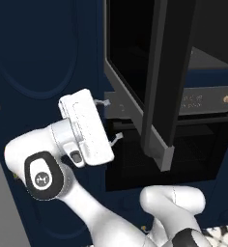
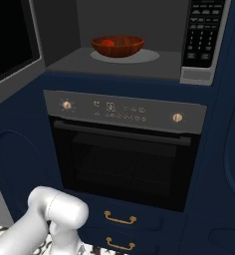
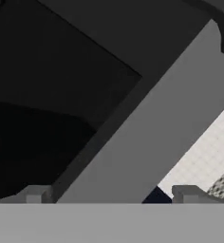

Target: Pick the tomato from the sink and place it in the bowl. Then pick the bowl and place it in the microwave. Then close the microwave door and press the start button.

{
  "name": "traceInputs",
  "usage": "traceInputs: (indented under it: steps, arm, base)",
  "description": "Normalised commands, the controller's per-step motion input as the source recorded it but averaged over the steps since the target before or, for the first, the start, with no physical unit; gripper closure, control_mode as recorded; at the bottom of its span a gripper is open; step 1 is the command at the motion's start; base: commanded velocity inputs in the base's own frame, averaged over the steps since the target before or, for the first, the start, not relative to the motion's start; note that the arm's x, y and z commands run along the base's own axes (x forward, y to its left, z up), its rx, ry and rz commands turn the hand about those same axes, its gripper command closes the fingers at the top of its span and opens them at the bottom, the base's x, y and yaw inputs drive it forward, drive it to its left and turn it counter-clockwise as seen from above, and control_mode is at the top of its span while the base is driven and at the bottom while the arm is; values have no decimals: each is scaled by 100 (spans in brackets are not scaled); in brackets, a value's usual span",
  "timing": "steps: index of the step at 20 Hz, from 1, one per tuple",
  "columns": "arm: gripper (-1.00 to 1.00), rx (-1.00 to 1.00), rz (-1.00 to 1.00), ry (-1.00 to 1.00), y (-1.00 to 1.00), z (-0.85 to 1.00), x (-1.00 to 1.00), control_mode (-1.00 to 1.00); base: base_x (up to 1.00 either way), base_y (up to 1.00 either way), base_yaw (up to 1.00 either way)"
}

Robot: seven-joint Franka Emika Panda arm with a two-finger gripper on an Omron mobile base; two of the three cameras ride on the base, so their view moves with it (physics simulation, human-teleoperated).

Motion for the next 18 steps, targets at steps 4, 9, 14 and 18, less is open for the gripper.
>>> traceInputs:
  steps: [4, 9, 14, 18]
  arm:
    - [-100, 30, 29, -25, -80, 41, 0, -100]
    - [-100, 31, 34, -21, -95, 42, 0, -100]
    - [-100, 30, 35, -20, -98, 36, 1, -100]
    - [-100, 25, 36, -14, -87, 14, 40, -100]
  base:
    - [0, 0, 0]
    - [0, 0, 0]
    - [0, 0, 0]
    - [0, 0, 0]
